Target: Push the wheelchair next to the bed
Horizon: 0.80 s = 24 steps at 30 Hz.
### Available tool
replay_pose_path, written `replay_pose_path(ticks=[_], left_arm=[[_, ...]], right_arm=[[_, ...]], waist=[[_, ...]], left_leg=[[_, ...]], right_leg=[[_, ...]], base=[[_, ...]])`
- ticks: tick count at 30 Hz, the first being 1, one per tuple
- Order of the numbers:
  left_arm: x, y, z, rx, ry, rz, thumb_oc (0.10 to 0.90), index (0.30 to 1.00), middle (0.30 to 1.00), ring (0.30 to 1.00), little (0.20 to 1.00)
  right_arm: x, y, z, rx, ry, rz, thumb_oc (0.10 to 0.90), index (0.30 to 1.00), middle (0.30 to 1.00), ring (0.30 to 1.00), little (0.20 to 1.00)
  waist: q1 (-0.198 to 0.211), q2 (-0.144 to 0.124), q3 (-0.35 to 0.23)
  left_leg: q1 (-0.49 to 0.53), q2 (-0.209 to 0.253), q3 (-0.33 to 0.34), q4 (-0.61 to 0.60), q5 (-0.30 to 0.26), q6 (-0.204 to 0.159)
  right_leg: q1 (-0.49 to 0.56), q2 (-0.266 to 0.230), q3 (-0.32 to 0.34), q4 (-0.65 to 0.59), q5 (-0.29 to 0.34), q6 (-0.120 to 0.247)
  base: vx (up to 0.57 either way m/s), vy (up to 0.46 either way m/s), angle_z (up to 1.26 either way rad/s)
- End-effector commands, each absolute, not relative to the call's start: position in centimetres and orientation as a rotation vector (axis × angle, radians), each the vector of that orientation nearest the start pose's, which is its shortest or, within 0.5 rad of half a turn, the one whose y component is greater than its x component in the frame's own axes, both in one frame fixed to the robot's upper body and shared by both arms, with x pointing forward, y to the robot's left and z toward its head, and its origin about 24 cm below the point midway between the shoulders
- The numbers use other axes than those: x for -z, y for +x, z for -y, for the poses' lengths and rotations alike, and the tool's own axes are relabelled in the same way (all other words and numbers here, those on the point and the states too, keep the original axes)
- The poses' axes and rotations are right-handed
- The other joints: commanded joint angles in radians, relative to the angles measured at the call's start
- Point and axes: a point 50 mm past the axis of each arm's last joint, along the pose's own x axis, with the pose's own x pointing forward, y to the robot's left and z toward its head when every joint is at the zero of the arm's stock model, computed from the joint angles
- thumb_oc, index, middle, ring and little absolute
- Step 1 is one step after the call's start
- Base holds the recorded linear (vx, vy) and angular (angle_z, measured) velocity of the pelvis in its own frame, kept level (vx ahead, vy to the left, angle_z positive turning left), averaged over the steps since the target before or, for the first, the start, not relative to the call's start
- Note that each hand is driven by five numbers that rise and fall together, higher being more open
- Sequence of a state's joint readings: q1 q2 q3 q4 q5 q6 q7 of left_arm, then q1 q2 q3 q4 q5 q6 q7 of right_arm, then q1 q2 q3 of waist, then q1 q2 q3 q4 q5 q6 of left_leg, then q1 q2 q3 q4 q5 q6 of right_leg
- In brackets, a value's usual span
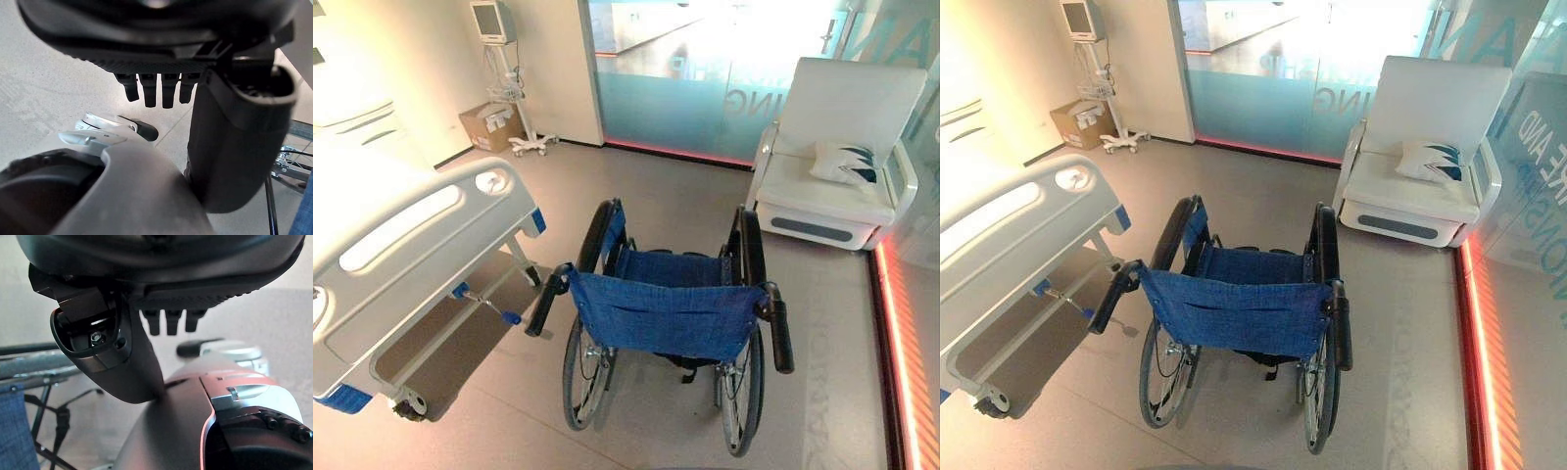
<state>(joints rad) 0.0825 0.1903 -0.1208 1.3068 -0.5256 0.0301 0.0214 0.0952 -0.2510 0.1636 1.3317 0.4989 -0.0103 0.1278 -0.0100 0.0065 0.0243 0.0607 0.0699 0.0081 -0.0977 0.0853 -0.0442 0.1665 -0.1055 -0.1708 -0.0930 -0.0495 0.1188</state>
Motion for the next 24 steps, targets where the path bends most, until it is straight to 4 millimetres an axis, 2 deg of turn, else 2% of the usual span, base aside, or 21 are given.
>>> replay_pose_path(ticks=[1, 11, 13, 24], left_arm=[[17.42, 5.15, -21.37, -0.379, -0.211, -1.359, 0.800, 0.900, 0.900, 0.900, 0.900], [17.35, 5.31, -21.59, -0.381, -0.210, -1.338, 0.800, 0.900, 0.900, 0.900, 0.900], [17.36, 5.09, -21.70, -0.378, -0.206, -1.347, 0.800, 0.900, 0.900, 0.900, 0.900], [17.26, 5.05, -22.25, -0.453, -0.200, -1.328, 0.800, 0.900, 0.900, 0.900, 0.900]], right_arm=[[17.25, 5.41, 21.44, 0.227, 0.202, -1.290, 0.800, 0.900, 0.900, 0.900, 0.900], [17.24, 5.70, 20.71, 0.166, 0.262, -1.266, 0.800, 0.900, 0.900, 0.900, 0.900], [17.23, 5.64, 20.62, 0.175, 0.316, -1.257, 0.800, 0.900, 0.900, 0.900, 0.900], [17.25, 5.20, 20.92, 0.203, 0.341, -1.270, 0.800, 0.900, 0.900, 0.900, 0.900]], waist=[[0.030, -0.001, 0.036], [0.031, -0.003, 0.036], [0.031, -0.004, 0.034], [0.031, -0.003, 0.034]], left_leg=[[0.019, -0.022, 0.005, 0.010, -0.069, 0.017], [0.021, -0.021, 0.006, 0.010, -0.071, 0.018], [0.022, -0.021, 0.007, 0.010, -0.071, 0.017], [0.021, -0.021, 0.010, 0.010, -0.069, 0.017]], right_leg=[[-0.059, -0.008, -0.026, 0.006, 0.090, -0.033], [-0.059, -0.011, -0.024, 0.006, 0.092, -0.030], [-0.057, -0.011, -0.026, 0.006, 0.092, -0.029], [-0.058, -0.014, -0.030, 0.006, 0.093, -0.027]], base=[[0.00, 0.000, 0.00], [0.00, 0.000, 0.00], [-0.02, 0.003, 0.00], [0.00, 0.000, 0.00]])
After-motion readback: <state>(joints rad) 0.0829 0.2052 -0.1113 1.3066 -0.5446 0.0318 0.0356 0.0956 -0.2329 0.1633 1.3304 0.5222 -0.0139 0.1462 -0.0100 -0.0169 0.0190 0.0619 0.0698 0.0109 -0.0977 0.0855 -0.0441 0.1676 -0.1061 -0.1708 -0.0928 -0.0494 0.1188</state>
